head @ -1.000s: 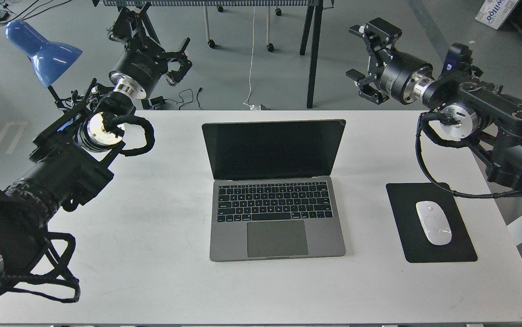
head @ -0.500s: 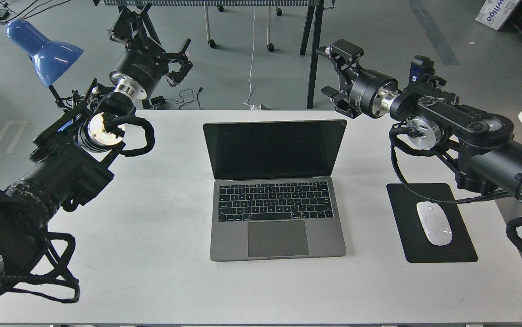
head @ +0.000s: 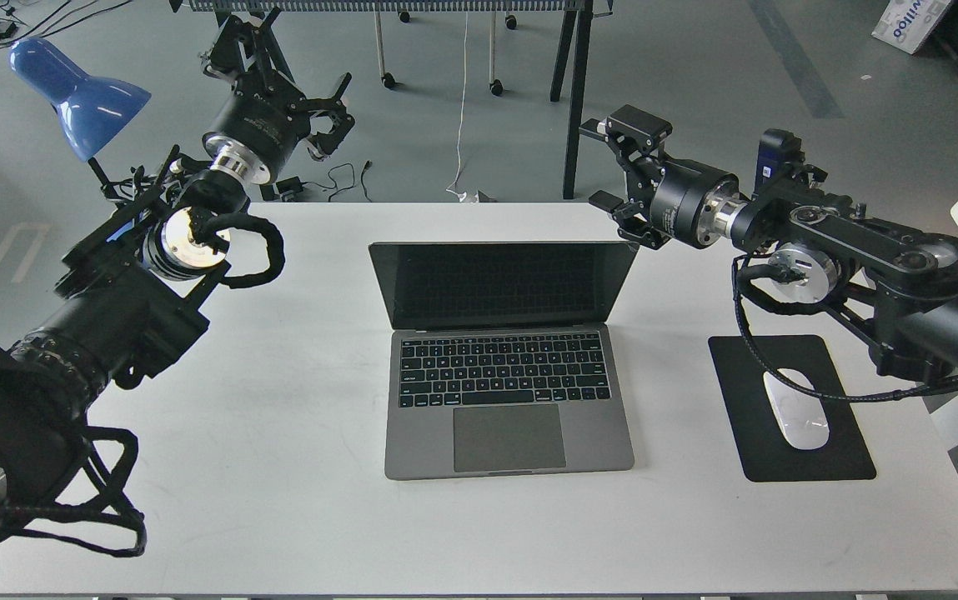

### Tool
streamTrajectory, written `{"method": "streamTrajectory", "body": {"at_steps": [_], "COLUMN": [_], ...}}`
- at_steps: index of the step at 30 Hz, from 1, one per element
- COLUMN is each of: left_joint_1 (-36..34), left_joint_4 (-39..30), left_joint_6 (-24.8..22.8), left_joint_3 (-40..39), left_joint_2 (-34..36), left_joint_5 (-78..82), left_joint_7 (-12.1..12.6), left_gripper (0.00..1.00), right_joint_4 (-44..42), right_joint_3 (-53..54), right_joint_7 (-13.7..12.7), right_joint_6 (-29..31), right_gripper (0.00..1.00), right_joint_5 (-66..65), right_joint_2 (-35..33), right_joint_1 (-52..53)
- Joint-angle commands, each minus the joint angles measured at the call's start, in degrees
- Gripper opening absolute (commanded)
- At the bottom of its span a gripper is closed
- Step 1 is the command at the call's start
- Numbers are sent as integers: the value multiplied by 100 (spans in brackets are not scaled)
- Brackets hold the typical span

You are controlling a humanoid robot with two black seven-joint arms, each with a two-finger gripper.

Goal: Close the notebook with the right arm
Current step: 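Raise the right gripper and swing it over the laptop's open screen, then push the laptop screen down toward the keyboard with the right gripper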

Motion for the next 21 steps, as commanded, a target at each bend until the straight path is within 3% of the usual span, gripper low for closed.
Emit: {"method": "streamTrajectory", "body": {"at_steps": [1,21], "left_joint_1": [0,8], "left_joint_4": [0,0], "left_joint_6": [0,0], "left_joint_3": [9,0], "left_joint_2": [0,0], "left_joint_5": [-1,-1], "left_joint_7": [0,0], "left_gripper": [100,100], "right_joint_4": [193,650], "right_joint_3": [-96,-149], "right_joint_7": [0,0], "right_joint_6": [0,0], "right_gripper": [100,100], "right_joint_5": [-9,-141], "right_joint_2": [-103,-243], "right_joint_1": [-50,-498]}}
